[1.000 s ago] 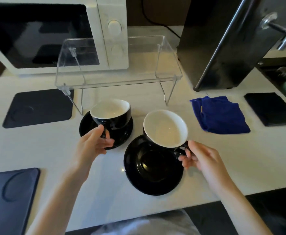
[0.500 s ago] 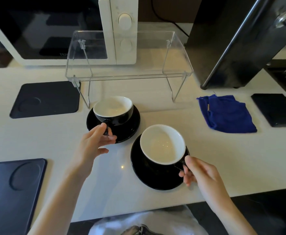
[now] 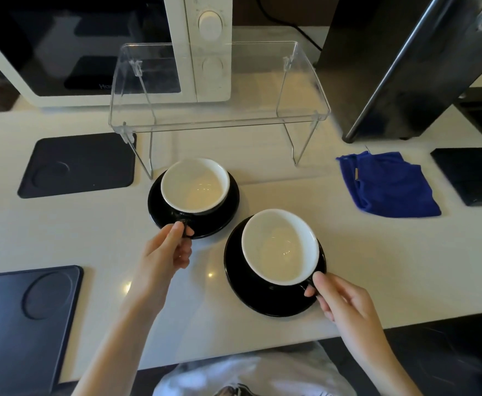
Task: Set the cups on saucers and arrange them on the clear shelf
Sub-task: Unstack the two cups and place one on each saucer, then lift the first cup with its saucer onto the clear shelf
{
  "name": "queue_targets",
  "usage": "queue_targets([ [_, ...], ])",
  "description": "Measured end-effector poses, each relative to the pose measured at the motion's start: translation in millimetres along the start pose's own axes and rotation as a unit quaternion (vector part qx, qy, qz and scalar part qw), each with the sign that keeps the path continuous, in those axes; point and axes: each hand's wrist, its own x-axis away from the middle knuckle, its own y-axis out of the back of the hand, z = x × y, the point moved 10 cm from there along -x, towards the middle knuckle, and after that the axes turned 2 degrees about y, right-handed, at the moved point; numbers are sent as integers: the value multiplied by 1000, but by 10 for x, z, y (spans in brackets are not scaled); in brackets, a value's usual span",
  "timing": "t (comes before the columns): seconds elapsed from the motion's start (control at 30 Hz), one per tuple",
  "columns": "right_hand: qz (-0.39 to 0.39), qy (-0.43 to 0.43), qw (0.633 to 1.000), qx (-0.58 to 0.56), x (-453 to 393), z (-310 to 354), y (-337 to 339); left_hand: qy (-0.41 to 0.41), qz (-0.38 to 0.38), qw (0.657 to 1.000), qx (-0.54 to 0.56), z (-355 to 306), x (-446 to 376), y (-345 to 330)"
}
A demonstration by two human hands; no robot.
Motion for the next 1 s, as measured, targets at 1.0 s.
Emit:
queue_targets([
  [1.0,-1,-91,996,-6,-216,-248,19,41,79,992,-86,305,531,-622],
])
